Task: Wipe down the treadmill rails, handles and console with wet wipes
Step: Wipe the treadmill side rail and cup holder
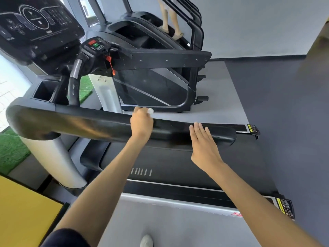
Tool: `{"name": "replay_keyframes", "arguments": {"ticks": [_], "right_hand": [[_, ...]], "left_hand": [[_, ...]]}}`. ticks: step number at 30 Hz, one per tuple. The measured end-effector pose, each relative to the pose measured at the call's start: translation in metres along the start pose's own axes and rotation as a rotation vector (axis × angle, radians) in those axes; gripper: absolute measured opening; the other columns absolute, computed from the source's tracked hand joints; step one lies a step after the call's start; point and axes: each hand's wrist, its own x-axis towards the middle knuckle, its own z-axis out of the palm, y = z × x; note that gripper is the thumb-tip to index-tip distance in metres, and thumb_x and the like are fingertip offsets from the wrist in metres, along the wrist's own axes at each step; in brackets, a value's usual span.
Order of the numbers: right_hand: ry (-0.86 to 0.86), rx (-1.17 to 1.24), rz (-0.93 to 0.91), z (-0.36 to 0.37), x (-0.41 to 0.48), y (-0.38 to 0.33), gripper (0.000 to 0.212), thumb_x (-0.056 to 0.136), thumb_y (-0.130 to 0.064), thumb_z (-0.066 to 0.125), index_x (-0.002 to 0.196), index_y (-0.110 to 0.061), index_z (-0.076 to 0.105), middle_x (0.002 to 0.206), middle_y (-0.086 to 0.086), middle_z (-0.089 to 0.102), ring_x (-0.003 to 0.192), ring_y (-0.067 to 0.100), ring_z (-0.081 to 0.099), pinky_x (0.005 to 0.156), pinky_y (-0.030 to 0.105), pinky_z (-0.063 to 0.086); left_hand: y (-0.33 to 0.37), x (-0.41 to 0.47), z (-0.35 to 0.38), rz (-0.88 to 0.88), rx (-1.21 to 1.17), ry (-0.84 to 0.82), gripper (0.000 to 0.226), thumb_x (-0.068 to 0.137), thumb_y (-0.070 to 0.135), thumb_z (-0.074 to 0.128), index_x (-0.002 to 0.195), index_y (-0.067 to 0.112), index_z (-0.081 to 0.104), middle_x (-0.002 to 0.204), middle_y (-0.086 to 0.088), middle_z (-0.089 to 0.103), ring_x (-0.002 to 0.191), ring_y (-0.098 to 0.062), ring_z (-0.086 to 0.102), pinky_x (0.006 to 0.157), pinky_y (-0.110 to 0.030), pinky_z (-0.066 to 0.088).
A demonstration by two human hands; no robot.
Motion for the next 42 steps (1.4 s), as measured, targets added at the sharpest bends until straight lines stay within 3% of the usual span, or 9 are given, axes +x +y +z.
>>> {"name": "replay_keyframes", "arguments": {"ticks": [5, 10, 15, 22, 26, 29, 33, 36, 42], "right_hand": [[0.013, -0.013, -0.008, 0.002, -0.001, 0.003, 0.085, 0.088, -0.009, 0.05, 0.15, -0.002, -0.009, 0.159, 0.018, -0.009, 0.147, 0.029, -0.009, 0.12, 0.04, -0.005], [0.03, -0.006, -0.008, 0.002, -0.002, 0.002, 0.084, 0.087, -0.008, 0.049, 0.15, -0.001, -0.007, 0.159, 0.019, -0.007, 0.147, 0.03, -0.007, 0.12, 0.039, -0.006], [0.027, 0.016, 0.028, 0.005, 0.001, -0.003, 0.083, 0.088, -0.007, 0.049, 0.15, -0.001, -0.007, 0.159, 0.017, -0.007, 0.147, 0.029, -0.008, 0.12, 0.039, -0.006], [0.049, 0.045, 0.045, 0.003, 0.001, -0.003, 0.082, 0.085, -0.001, 0.05, 0.151, -0.003, 0.001, 0.16, 0.016, 0.001, 0.148, 0.026, -0.002, 0.119, 0.036, -0.007], [0.034, 0.085, 0.075, 0.001, 0.002, -0.006, 0.082, 0.088, -0.004, 0.049, 0.151, -0.005, -0.004, 0.16, 0.012, -0.005, 0.148, 0.022, -0.007, 0.119, 0.033, -0.008], [0.039, 0.103, 0.083, 0.003, 0.001, -0.006, 0.083, 0.088, -0.004, 0.049, 0.152, -0.006, -0.004, 0.16, 0.011, -0.006, 0.148, 0.022, -0.007, 0.119, 0.032, -0.009], [0.055, 0.14, 0.042, 0.002, 0.001, 0.0, 0.081, 0.088, -0.003, 0.049, 0.152, -0.005, 0.0, 0.16, 0.011, -0.003, 0.148, 0.021, -0.006, 0.118, 0.031, -0.009], [0.094, 0.243, -0.025, -0.006, 0.0, 0.017, 0.07, 0.087, 0.001, 0.048, 0.151, -0.005, 0.018, 0.159, 0.009, 0.013, 0.148, 0.017, 0.007, 0.117, 0.024, -0.008], [0.102, 0.336, -0.004, -0.019, -0.031, 0.084, 0.064, 0.091, 0.005, 0.041, 0.151, -0.01, 0.022, 0.159, 0.002, 0.015, 0.147, 0.017, 0.008, 0.116, 0.023, 0.009]], "left_hand": [[0.029, -0.048, 0.031, 0.156, 0.072, 0.001, 0.023, 0.075, -0.015, 0.044, 0.085, -0.004, 0.062, 0.091, -0.016, 0.051, 0.08, -0.029, 0.044, 0.065, -0.028, 0.025], [0.03, -0.05, 0.033, 0.477, -0.077, -0.194, 0.025, 0.078, -0.015, 0.05, 0.069, 0.005, 0.062, 0.069, -0.001, 0.048, 0.066, -0.021, 0.044, 0.061, -0.033, 0.04], [0.002, -0.016, 0.005, 0.152, 0.039, -0.018, 0.021, 0.078, -0.015, 0.042, 0.078, -0.005, 0.06, 0.089, -0.016, 0.049, 0.079, -0.035, 0.051, 0.064, -0.037, 0.039], [0.024, -0.047, 0.032, 0.473, -0.142, -0.216, 0.017, 0.081, -0.012, 0.055, 0.08, -0.001, 0.068, 0.075, -0.009, 0.054, 0.067, -0.025, 0.05, 0.063, -0.03, 0.043], [0.005, -0.004, 0.002, 0.243, -0.12, -0.083, 0.027, 0.088, -0.006, 0.046, 0.102, 0.002, 0.068, 0.1, -0.011, 0.054, 0.08, -0.027, 0.05, 0.071, -0.028, 0.037], [-0.012, -0.001, -0.002, 0.112, 0.027, -0.027, 0.025, 0.085, -0.011, 0.041, 0.091, -0.003, 0.064, 0.097, -0.012, 0.05, 0.081, -0.031, 0.05, 0.066, -0.03, 0.032], [0.011, -0.041, 0.027, 0.27, -0.066, -0.12, 0.023, 0.078, -0.014, 0.046, 0.077, -0.001, 0.064, 0.082, -0.012, 0.054, 0.073, -0.028, 0.048, 0.062, -0.03, 0.033], [0.029, -0.051, 0.026, 0.463, -0.184, -0.257, 0.02, 0.089, -0.003, 0.056, 0.071, 0.001, 0.064, 0.062, 0.01, 0.045, 0.068, -0.021, 0.046, 0.064, -0.012, 0.033], [0.022, -0.009, 0.007, -0.058, 0.011, 0.008, 0.02, 0.089, -0.005, 0.041, 0.086, -0.001, 0.06, 0.103, -0.019, 0.054, 0.083, -0.032, 0.047, 0.07, -0.027, 0.03]]}}
